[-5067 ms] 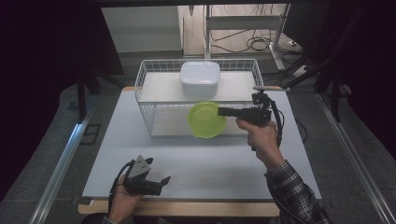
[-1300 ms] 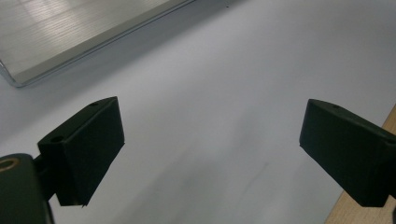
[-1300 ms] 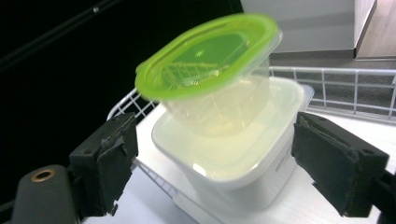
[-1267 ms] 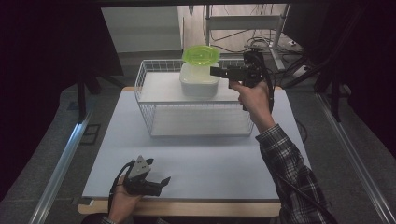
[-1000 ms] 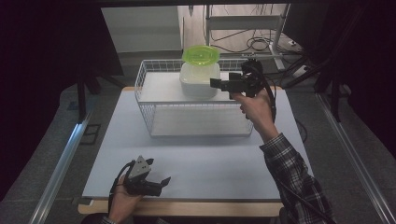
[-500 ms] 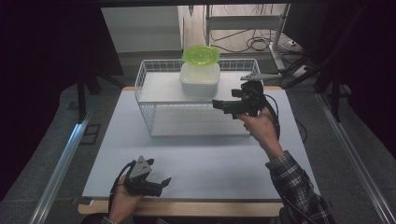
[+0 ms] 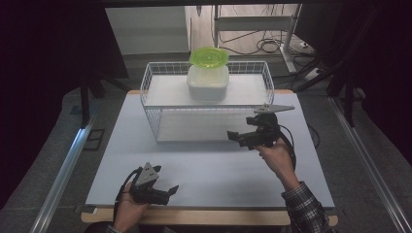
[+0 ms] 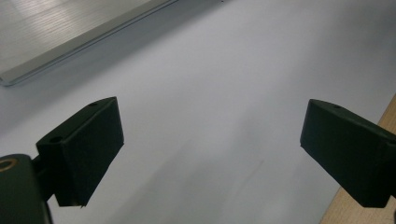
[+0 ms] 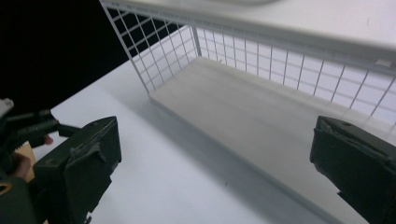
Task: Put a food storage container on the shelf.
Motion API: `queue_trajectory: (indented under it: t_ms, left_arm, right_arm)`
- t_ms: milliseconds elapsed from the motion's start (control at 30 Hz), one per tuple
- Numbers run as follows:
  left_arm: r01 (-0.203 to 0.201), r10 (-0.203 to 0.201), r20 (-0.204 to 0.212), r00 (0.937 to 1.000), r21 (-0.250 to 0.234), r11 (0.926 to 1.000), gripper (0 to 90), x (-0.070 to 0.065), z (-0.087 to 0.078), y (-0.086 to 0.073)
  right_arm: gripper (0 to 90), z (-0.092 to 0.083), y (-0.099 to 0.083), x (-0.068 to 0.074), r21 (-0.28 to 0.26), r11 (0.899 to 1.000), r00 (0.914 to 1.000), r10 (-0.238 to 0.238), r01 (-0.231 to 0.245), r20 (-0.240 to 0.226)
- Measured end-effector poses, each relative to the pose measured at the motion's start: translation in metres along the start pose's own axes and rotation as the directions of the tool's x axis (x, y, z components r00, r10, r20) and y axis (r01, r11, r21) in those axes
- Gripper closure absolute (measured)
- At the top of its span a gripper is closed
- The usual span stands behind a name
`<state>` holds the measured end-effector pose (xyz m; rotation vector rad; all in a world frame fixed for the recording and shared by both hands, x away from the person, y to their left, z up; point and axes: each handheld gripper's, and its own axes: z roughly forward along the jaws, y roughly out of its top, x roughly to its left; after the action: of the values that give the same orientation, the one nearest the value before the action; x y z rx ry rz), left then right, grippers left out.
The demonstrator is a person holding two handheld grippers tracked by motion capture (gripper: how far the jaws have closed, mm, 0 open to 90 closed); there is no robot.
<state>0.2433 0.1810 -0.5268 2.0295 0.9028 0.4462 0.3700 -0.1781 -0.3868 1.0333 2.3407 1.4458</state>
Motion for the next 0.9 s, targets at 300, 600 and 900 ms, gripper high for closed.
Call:
queue_trajectory:
  t_ms: [300, 600, 900]
  left_arm:
    - [0.000, 0.000, 0.000, 1.0000, 0.002, 1.0000, 5.8, 0.000, 0.000, 0.000]
    - [0.003, -0.003, 0.000, 1.0000, 0.002, 1.0000, 5.7, 0.000, 0.000, 0.000]
    - [-0.003, 0.003, 0.004, 1.0000, 0.003, 1.0000, 5.5, 0.000, 0.001, 0.000]
  right_arm:
    - [1.8, -0.004, -0.034, -0.002, -0.003, 1.000, 0.9999, -0.001, 0.002, 0.015]
    - [0.9, -0.001, -0.063, -0.004, 0.018, 0.998, 0.9946, -0.053, 0.052, 0.089]
    - [0.7, 0.003, -0.095, -0.002, 0.051, 0.995, 0.9886, -0.089, 0.084, 0.121]
